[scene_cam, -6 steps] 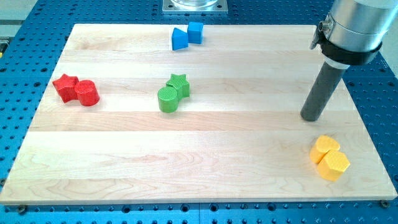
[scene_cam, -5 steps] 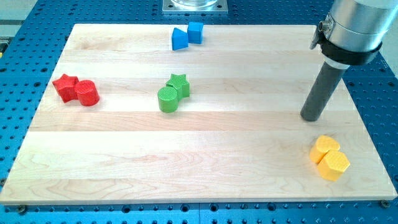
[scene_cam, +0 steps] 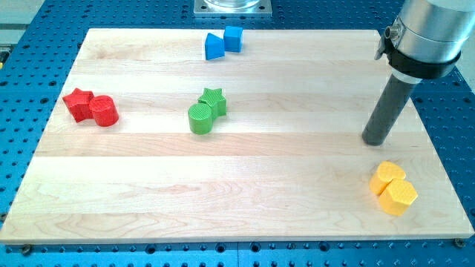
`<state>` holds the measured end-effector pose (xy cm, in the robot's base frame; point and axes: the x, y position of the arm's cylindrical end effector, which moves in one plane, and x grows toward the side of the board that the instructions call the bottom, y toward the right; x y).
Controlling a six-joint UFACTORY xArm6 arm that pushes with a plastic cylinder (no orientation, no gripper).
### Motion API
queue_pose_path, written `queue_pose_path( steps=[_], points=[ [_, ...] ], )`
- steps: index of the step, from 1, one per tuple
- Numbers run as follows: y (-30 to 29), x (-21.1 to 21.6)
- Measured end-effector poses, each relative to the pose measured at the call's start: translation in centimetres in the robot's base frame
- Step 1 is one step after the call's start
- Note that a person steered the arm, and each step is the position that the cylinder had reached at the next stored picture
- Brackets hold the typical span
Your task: Push your arm to the bottom right corner of the board
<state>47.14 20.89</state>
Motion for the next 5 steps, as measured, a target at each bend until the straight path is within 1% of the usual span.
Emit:
queue_pose_path(
  steps=[1, 2, 3, 4, 5],
  points=[
    [-2.8, 0.4],
    [-1.5, -0.3],
    [6.2, 0.1],
    [11.2, 5.4],
    [10.2, 10.8]
  ],
)
